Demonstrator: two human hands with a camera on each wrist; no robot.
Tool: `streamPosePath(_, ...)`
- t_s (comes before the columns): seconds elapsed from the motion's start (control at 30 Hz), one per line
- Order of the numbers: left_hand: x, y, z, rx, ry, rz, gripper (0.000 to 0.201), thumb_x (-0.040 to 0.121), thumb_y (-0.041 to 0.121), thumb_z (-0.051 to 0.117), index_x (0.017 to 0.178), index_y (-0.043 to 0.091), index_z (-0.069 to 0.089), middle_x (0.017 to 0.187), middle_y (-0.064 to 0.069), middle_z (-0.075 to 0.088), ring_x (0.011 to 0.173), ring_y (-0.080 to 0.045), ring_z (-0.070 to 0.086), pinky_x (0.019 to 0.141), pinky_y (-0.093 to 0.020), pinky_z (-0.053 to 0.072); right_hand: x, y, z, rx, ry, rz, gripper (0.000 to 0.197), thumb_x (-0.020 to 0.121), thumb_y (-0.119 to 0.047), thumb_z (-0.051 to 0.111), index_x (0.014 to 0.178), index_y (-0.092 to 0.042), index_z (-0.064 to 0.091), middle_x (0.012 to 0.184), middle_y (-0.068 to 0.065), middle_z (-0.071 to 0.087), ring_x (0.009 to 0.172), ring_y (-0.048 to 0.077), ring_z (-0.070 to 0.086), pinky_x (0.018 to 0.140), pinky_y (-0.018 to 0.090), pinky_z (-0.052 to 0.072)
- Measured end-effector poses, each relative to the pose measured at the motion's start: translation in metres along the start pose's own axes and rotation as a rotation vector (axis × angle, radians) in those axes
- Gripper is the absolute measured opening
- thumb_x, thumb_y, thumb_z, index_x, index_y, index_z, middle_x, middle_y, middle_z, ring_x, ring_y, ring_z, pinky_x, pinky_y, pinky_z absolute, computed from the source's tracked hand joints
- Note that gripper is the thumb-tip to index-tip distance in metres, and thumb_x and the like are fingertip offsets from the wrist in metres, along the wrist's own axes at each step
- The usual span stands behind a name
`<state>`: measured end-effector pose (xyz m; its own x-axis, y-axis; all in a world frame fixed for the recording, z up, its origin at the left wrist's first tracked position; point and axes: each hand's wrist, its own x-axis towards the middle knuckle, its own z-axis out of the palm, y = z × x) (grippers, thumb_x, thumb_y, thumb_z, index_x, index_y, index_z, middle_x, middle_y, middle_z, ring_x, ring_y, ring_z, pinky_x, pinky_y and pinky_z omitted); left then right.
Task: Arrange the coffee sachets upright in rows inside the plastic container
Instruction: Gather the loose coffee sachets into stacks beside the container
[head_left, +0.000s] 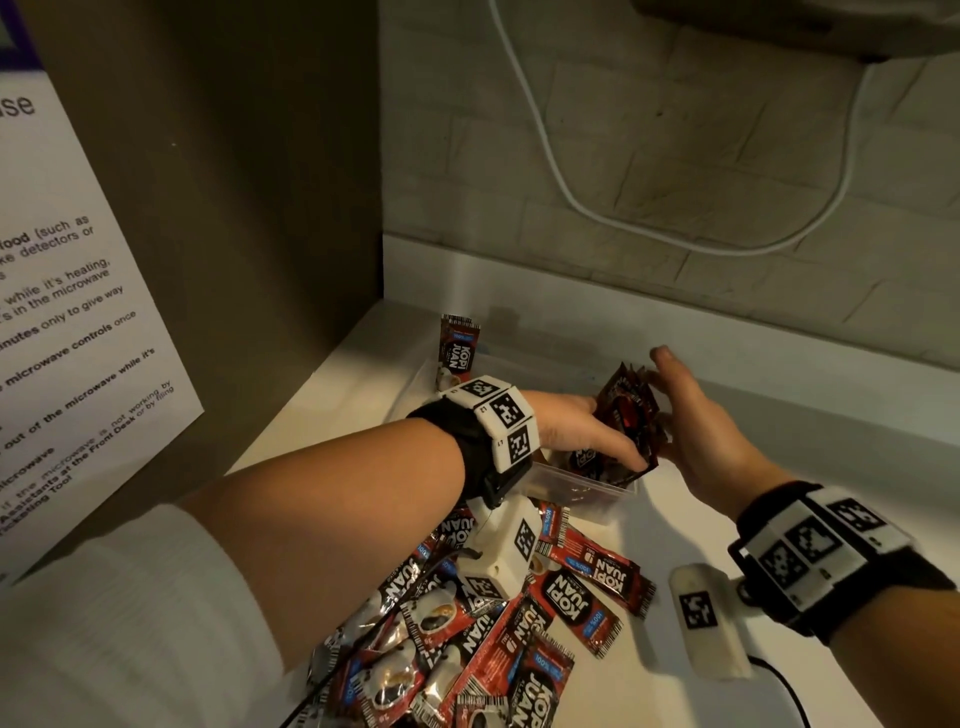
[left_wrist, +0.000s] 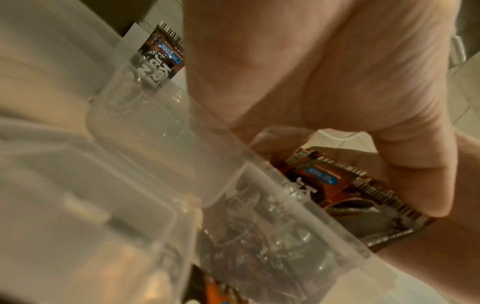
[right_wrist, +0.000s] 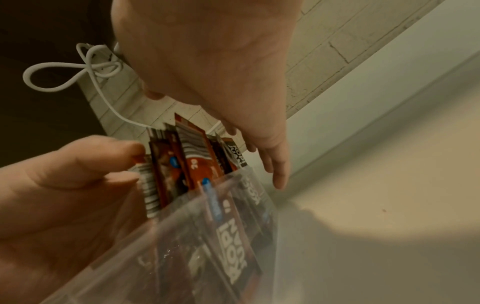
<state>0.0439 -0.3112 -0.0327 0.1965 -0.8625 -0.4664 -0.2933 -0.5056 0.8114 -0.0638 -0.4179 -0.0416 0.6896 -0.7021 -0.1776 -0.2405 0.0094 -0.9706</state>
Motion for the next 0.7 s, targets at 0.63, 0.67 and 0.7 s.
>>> streamPosePath(0.63,-0.028,-0.009,-0.019,0.146,0.292,0.098,0.079,0.087,0.050,0.062,0.151,0.020,0.026,0.155,-0.004,0.032,0.136,-0.022,0.038,0.099,-0.033,0.040,-0.041,-0.005,-0.027,-0.221,0.116,-0.265,0.014,0.094,-0.031,0.053,0.102,-0.020,0.057,0.109,0.008,0.062,0.097,0.022,0.059,0.083,0.040,0.046)
streamPosePath(0.67,-0.038,-0.013,-0.022,0.190,0.361,0.135,0.071,0.087,0.046,0.064,0.147,0.021,0.035,0.150,-0.002,0.039,0.133,-0.019,0.041,0.101,-0.031,0.039,-0.048,-0.006,-0.032,-0.274,0.049,-0.305,0.006,0.092,-0.020,0.057,0.091,-0.015,0.060,0.095,0.013,0.065,0.085,0.019,0.061,0.075,0.035,0.046)
streamPosePath(0.7,-0.050,-0.017,-0.025,0.241,0.421,0.171,0.062,0.086,0.043,0.065,0.141,0.023,0.043,0.145,0.001,0.045,0.129,-0.015,0.045,0.102,-0.030,0.038,-0.054,-0.005,-0.035,-0.347,-0.046,-0.327,0.008,0.090,-0.011,0.060,0.082,-0.010,0.062,0.083,0.015,0.066,0.075,0.016,0.061,0.069,0.029,0.046)
